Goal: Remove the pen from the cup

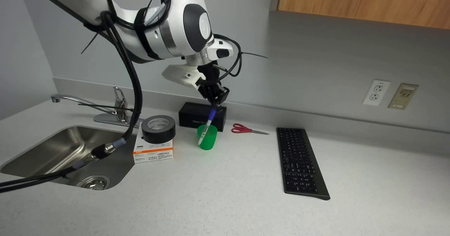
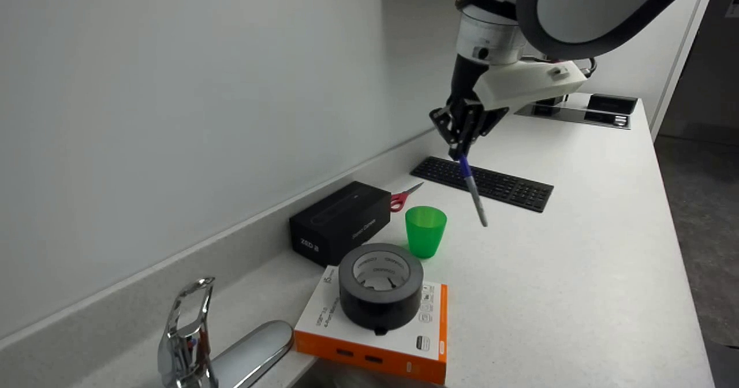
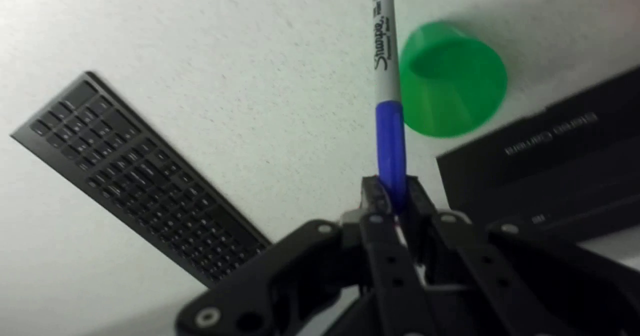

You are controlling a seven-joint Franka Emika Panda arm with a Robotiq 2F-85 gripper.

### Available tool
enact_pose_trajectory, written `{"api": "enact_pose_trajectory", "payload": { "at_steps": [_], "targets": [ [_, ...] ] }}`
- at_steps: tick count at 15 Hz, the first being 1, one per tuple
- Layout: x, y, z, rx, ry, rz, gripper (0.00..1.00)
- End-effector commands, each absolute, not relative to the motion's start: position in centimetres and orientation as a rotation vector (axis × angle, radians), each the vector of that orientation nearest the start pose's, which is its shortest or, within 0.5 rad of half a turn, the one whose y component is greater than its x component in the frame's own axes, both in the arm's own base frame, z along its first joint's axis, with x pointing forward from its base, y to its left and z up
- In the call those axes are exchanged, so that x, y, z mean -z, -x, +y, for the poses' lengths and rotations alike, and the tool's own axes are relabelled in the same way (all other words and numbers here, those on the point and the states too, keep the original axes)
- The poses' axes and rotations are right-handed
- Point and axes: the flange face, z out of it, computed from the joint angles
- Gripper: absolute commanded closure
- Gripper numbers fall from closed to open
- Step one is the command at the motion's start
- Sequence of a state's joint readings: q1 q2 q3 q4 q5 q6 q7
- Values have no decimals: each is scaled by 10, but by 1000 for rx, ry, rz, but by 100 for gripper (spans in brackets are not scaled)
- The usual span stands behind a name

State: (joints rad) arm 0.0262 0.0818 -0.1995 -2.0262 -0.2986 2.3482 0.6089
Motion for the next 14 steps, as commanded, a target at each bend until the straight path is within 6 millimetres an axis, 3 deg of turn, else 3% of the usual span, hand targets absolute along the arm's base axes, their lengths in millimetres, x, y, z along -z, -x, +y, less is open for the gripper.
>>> {"api": "enact_pose_trajectory", "payload": {
  "at_steps": [1,3,4,7,10,14],
  "targets": [
    [-403,-555,-121,152,3227,872,97],
    [-382,-550,-133,-34,3267,844,97],
    [-374,-553,-139,-41,3303,853,97],
    [-347,-574,-153,-103,3352,888,97],
    [-317,-586,-154,-262,3403,857,97],
    [-297,-600,-150,-340,3466,818,97]
  ]
}}
